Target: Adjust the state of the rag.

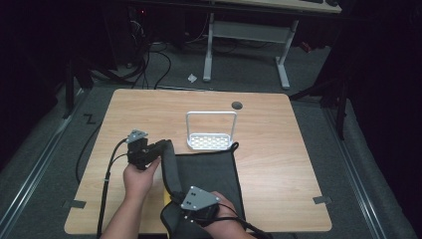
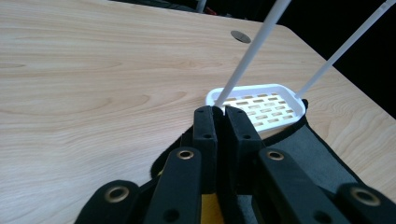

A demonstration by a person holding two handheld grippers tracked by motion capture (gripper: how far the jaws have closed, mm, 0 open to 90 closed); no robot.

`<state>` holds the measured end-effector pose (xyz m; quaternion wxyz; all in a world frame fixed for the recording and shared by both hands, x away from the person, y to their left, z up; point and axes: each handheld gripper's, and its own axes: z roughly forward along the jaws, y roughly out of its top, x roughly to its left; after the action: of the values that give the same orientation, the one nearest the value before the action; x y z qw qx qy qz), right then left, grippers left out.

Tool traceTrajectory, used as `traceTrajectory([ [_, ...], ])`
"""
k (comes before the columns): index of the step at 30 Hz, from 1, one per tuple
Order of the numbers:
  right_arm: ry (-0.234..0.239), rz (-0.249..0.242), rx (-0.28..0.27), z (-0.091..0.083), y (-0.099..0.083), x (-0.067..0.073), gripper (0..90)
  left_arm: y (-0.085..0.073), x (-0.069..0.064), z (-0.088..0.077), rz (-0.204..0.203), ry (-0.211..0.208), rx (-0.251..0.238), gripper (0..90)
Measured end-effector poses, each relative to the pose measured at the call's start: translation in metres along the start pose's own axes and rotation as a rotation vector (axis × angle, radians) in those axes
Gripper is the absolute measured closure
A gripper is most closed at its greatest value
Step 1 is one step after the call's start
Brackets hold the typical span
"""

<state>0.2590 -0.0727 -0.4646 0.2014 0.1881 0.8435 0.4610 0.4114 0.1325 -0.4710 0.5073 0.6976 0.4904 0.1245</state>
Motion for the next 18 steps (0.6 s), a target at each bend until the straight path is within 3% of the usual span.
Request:
traceTrajectory([
  [11,-0.062,0.059,0.042,-0.039,-0.049,-0.024,82.0,0.000,-0.044,0.046,0.042,-0.017,0.055,83.3],
  [18,-0.092,0.111,0.057,-0.059,-0.069,-0.036,81.6,-0.005,-0.060,0.068,0.044,-0.033,0.088,83.0],
])
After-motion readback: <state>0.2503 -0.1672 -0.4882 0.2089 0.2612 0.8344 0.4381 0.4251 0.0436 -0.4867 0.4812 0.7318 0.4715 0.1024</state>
